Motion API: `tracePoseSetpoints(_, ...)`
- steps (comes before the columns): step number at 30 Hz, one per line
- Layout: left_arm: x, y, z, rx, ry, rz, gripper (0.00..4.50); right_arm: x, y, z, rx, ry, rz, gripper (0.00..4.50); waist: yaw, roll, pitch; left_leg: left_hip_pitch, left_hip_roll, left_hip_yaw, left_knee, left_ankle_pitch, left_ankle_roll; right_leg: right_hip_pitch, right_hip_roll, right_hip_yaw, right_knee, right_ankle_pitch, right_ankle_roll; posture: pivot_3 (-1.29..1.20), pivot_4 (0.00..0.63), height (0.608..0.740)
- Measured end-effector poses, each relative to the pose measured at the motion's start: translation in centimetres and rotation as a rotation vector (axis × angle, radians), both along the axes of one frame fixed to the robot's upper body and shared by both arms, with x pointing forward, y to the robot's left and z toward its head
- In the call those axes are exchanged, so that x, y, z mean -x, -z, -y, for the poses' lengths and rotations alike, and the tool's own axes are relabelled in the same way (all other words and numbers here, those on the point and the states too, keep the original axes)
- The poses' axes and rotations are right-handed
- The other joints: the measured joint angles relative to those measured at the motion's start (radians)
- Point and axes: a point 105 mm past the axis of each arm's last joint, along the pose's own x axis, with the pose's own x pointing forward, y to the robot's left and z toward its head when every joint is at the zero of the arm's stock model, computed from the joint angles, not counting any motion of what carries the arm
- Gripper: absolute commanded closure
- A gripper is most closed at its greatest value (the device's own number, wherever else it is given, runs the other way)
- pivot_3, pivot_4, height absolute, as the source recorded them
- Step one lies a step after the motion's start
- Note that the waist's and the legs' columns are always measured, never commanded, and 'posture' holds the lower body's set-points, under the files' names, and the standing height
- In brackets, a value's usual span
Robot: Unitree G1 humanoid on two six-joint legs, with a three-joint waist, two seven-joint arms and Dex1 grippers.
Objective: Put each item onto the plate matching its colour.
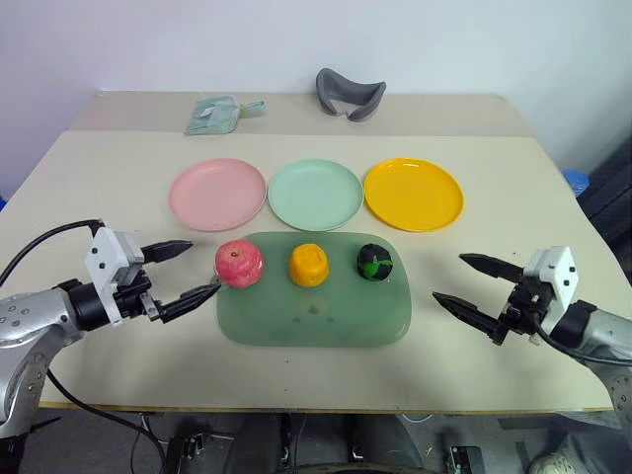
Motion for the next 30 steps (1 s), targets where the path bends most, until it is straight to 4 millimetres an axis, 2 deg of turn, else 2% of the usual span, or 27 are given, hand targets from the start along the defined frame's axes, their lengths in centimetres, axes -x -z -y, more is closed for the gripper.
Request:
tracePoseSetpoints(8, -0.4, -0.6, 0.2, 0.01, -0.009, 0.01, 0.0, -0.3, -0.2, -0.1, 0.004, 0.009, -0.008, 0.03, 0.0, 0.0, 0.0, 0.0, 0.0, 0.0, 0.0, 0.0, 0.0, 0.0, 0.0, 0.0, 0.0, 0.0, 0.0, 0.0, 0.15, 0.74)
tracePoseSetpoints(19, -0.6, -0.1, 0.8, 0.075, -0.03, -0.016, 0.0, -0.2, -0.7, -0.7, 0.003, -0.036, 0.013, 0.03, -0.001, 0.0, 0.0, 0.0, 0.0, 0.0, 0.0, 0.0, 0.0, 0.0, 0.0, 0.0, 0.0, 0.0, 0.0, 0.0, 0.15, 0.74)
tracePoseSetpoints(23, -1.0, -0.3, 1.1, 0.103, -0.038, -0.013, 0.0, -0.4, -1.8, -2.5, -0.04, -0.147, 0.047, 0.03, -0.001, 0.0, 0.0, 0.0, 0.0, 0.0, 0.0, 0.0, 0.0, 0.0, 0.0, 0.0, 0.0, 0.0, 0.0, 0.0, 0.15, 0.74)
tracePoseSetpoints(26, -1.7, -0.2, 2.1, 0.119, -0.035, -0.024, 0.0, -0.6, -2.8, -4.9, -0.049, -0.288, 0.083, 0.03, -0.001, 0.0, 0.0, 0.0, 0.0, 0.0, 0.0, 0.0, 0.0, 0.0, 0.0, 0.0, 0.0, 0.0, 0.0, 0.0, 0.15, 0.74)
tracePoseSetpoints(30, -2.4, 0.5, 2.7, 0.117, -0.066, -0.051, 0.0, -0.4, -3.2, -7.0, -0.047, -0.422, 0.091, 0.03, 0.0, 0.0, 0.0, 0.0, 0.0, 0.0, 0.0, 0.0, 0.0, 0.0, 0.0, 0.0, 0.0, 0.0, 0.0, 0.0, 0.15, 0.74)
